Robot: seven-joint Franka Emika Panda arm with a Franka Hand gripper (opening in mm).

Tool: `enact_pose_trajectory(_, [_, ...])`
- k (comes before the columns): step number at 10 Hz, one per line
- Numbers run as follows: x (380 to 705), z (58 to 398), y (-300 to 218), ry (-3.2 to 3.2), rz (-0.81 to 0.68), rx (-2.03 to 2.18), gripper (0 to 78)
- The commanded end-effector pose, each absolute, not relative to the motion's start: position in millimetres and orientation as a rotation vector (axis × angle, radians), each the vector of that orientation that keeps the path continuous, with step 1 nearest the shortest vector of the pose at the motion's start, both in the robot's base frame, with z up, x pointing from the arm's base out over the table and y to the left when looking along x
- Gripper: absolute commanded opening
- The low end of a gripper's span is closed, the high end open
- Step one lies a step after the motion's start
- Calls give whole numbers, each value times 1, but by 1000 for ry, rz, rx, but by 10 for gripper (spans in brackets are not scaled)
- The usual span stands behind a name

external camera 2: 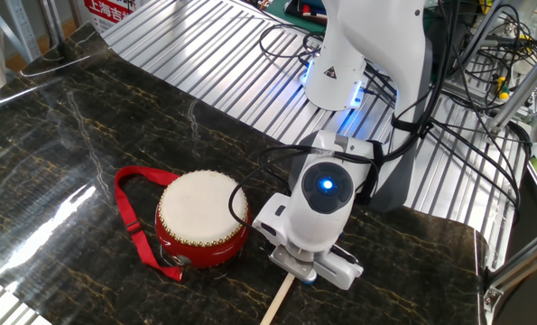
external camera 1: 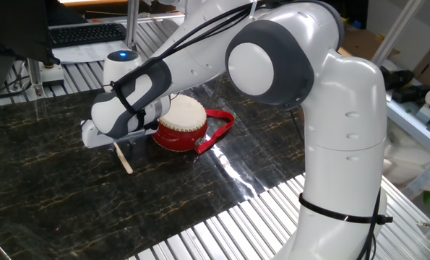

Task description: Play the drum

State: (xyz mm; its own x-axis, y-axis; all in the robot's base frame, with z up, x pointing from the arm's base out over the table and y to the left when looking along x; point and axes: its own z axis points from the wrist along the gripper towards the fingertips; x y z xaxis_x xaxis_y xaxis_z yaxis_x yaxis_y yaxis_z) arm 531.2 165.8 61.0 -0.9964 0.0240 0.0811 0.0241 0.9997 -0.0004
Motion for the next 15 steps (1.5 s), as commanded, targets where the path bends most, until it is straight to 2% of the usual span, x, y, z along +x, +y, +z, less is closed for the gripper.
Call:
enact_pose_trajectory(1, [532, 62, 166, -3062, -6, -40, 11])
enact_pose_trajectory(9, [532, 62, 166, -3062, -6, -40, 11])
enact_pose_trajectory(10, [534, 82, 166, -3038, 21, -50, 11])
enact_pose_trajectory(15, [536, 94, 164, -3022, 24, -61, 11])
